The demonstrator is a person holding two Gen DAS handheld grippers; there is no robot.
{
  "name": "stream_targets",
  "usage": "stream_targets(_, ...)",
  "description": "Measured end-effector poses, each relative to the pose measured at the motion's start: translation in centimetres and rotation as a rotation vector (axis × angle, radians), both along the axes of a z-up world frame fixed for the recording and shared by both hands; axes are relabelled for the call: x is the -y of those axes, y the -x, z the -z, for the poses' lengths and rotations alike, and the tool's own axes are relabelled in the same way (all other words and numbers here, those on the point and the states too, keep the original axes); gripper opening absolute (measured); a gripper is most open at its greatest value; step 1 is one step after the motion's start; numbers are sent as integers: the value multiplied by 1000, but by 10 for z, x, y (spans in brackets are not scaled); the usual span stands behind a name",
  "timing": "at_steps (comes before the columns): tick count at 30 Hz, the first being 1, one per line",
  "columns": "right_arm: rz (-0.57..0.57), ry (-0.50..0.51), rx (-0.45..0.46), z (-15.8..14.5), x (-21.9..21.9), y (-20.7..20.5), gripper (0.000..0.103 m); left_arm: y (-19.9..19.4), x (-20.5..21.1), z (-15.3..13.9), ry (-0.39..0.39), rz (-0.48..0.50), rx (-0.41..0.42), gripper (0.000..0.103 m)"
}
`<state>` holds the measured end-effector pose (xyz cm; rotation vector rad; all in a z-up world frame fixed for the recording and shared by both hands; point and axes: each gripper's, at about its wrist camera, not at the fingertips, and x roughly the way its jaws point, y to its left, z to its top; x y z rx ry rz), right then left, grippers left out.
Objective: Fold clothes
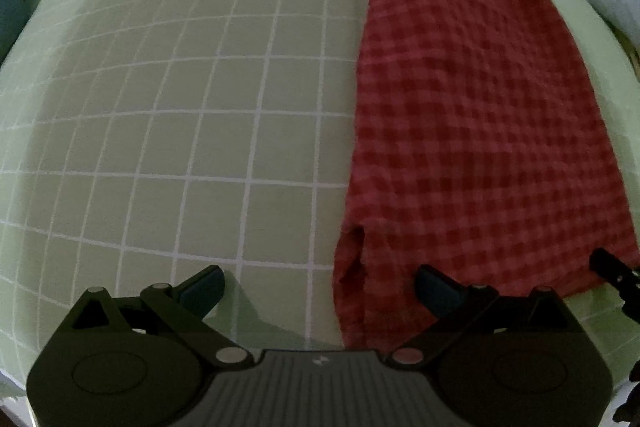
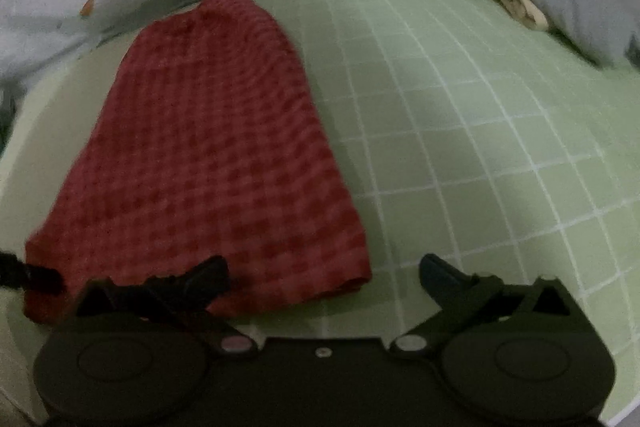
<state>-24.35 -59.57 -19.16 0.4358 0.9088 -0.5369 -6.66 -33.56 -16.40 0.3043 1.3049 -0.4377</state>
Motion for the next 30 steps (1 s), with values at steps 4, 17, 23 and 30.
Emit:
stream_targets(4,10,31,-13,1,-3,-4,103,-1,8,6,-19,28,0,103)
stream_targets(17,-4,55,-57,0,-5,-15,89,-2,18,13,-13,67,-9,101)
stream_targets(23,-63,72,-26,-7,-10,-14,46,15,25,5,21,158,31,74)
stream_targets(30,-68,-83,82,-8,-6,4,10,11,13,-6,138,114,3,5)
